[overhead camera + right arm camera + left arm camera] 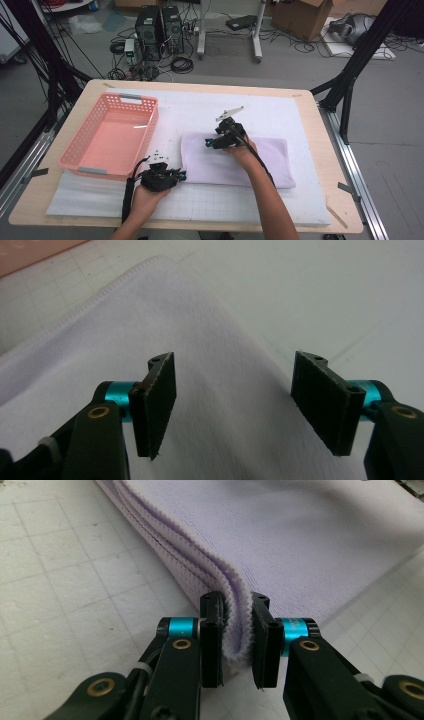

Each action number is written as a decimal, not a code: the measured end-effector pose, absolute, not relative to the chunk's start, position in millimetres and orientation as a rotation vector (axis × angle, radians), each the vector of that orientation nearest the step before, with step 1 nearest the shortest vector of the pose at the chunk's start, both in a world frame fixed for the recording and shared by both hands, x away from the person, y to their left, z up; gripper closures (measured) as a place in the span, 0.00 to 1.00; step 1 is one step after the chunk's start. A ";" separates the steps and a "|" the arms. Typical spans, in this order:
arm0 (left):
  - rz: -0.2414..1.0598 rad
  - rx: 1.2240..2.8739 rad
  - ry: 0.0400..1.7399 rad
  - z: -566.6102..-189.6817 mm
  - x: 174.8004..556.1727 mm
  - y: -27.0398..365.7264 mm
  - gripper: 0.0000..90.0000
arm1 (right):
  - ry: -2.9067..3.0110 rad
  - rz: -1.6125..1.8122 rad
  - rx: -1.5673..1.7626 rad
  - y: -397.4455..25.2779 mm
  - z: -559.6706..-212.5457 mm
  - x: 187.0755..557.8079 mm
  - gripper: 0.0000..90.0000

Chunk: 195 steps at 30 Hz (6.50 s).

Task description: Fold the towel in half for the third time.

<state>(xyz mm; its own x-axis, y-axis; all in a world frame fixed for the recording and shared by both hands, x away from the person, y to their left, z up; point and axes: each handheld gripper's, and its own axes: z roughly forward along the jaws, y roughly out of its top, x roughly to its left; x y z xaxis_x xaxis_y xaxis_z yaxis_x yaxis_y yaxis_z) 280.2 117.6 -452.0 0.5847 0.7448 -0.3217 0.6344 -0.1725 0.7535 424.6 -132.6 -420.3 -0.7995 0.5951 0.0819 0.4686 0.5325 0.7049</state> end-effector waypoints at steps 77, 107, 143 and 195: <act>-0.025 1.869 0.832 -398.9 304.9 -22.4 0.74 | 2.442 1.257 0.873 -240.9 -392.1 416.7 0.89; 0.197 1.812 0.884 -417.6 299.0 88.2 0.46 | 2.299 1.084 1.113 -314.9 -402.3 392.3 0.69; 0.239 1.799 0.885 -422.3 300.1 107.6 0.46 | 2.222 1.065 1.304 -329.6 -397.4 283.7 0.95; 0.226 1.808 0.901 -427.5 302.4 108.6 0.46 | 2.405 1.111 1.059 -216.5 -412.3 404.3 0.83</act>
<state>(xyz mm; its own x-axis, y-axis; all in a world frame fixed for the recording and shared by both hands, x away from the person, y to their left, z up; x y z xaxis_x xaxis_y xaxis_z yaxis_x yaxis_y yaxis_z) 302.4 108.6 -427.5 0.6984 0.6691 -0.2540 0.4704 -0.1617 0.8675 404.3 -216.5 -412.3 -0.6887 0.7238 0.0434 0.5023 0.4331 0.7484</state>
